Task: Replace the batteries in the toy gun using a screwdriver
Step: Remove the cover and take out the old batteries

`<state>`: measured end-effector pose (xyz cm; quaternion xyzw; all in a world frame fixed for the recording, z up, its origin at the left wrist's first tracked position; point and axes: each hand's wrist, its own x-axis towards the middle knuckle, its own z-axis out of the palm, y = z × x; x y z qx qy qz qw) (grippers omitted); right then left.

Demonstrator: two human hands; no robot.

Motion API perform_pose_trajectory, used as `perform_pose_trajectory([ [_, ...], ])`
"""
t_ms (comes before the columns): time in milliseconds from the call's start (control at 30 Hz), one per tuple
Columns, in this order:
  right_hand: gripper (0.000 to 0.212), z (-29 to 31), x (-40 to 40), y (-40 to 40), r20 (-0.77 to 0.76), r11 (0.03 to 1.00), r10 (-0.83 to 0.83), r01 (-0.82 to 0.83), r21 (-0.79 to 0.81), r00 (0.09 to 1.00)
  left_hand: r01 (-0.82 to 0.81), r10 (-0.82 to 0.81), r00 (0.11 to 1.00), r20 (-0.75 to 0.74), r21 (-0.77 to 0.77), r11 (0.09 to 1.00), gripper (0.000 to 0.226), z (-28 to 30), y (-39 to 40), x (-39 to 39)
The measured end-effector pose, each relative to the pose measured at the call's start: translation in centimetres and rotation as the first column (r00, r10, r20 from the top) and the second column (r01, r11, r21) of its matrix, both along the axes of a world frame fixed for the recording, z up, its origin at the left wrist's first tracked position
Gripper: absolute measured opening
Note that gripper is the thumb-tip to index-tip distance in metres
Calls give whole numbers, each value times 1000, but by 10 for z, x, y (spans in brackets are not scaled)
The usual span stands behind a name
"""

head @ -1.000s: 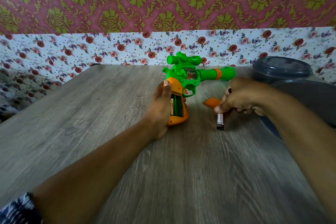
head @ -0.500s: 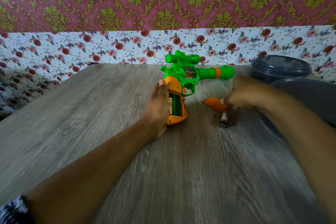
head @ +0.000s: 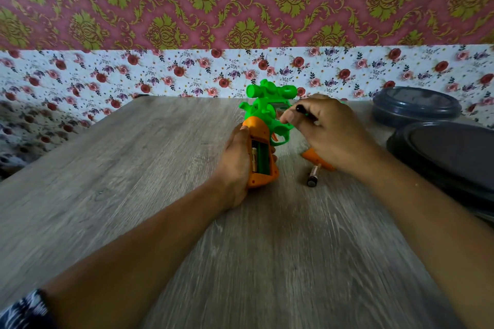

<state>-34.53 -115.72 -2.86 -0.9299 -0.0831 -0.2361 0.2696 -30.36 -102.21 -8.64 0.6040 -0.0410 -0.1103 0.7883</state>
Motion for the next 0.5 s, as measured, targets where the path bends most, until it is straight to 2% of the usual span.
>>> perform_pose_trajectory([
  [67,36,-3,0,3,98,1000,5,-7,23,995,3,-3,1000,5,4,1000,48,-1,0,1],
  [100,34,-4,0,3,108,989,42,-57,137,993,5,-5,1000,7,4,1000,48,-1,0,0],
  [167,28,-7,0,5,70,886,162,-176,429,984,9,-9,1000,16,4,1000,47,0,0,-1],
  [233,24,-12,2,9,36,796,257,-233,558,966,11,-11,999,30,8,1000,46,0,0,0],
  [500,21,-29,11,13,56,807,327,-310,502,943,52,-50,995,81,-25,998,42,-2,1,0],
])
